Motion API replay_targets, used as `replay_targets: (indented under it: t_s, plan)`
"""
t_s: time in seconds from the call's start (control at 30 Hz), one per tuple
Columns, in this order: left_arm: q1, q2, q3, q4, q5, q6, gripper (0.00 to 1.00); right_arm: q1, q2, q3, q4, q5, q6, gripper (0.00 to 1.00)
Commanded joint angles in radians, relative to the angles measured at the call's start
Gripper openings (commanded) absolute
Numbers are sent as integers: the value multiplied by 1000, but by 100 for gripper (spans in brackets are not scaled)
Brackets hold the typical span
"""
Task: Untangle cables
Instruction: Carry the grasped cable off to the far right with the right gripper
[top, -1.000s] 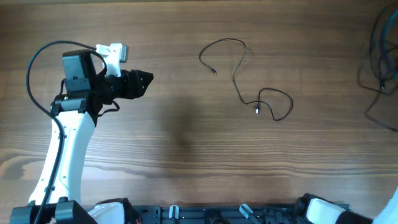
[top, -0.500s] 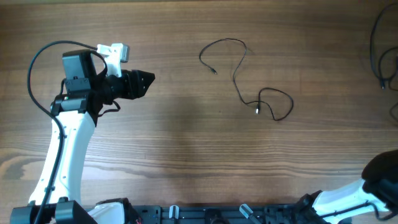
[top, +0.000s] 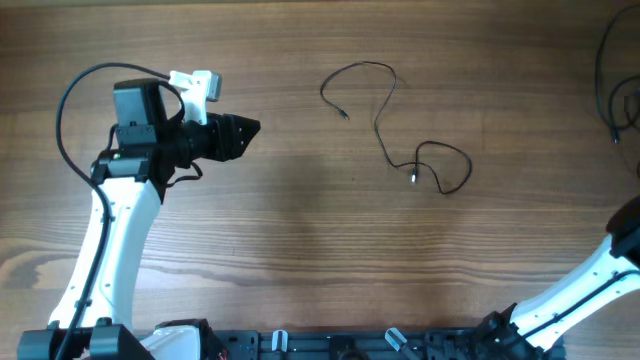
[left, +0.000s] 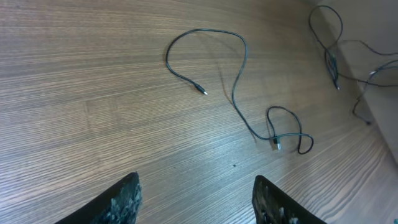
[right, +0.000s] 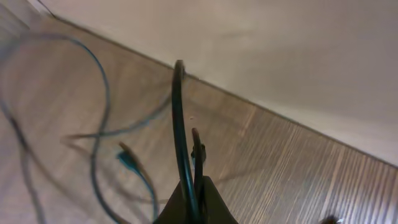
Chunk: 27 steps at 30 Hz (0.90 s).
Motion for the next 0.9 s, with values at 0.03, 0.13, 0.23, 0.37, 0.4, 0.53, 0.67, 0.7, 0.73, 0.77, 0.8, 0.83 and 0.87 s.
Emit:
replay_targets:
  t_s: [0.03,0.13,0.23,0.37,0.4,0.53,0.67,0.7,0.73,0.77,0.8,0.83,0.87]
  plan:
    - [-6,-15,-5,5,19,-11,59,-8,61,24,-8,42,-21,5]
    - [-6,-15,-5,2,19,-11,59,-22,66,24,-19,89,-2,5]
    - [-6,-23,-5,3,18,-10,59,-42,66,24,-39,150,-15,5]
    - [-6,-26,-5,2,18,-10,59,-63,66,24,-50,142,-15,5]
    - [-6,-26,-5,3,18,-10,59,-63,66,24,-51,128,-14,5]
    - [-6,-26,-5,2,19,-10,59,-61,67,24,-54,128,-12,11]
    - [-6,-26,-5,3,18,-10,60,-61,67,24,-60,91,-9,99]
    - [-6,-26,-5,4,18,-8,60,-61,67,24,-66,91,5,99]
    - [-6,-26,-5,5,18,-5,60,-59,66,24,-69,72,12,100]
    - [-6,-26,-5,6,18,-6,61,-57,63,25,-73,43,12,99]
    - [-6,-26,-5,6,18,-5,63,-55,58,25,-77,13,12,99]
    - [-6,-26,-5,6,18,-5,66,-53,47,25,-84,-11,13,100]
    - [-6,-26,-5,6,18,-6,68,-48,29,25,-95,-24,19,99]
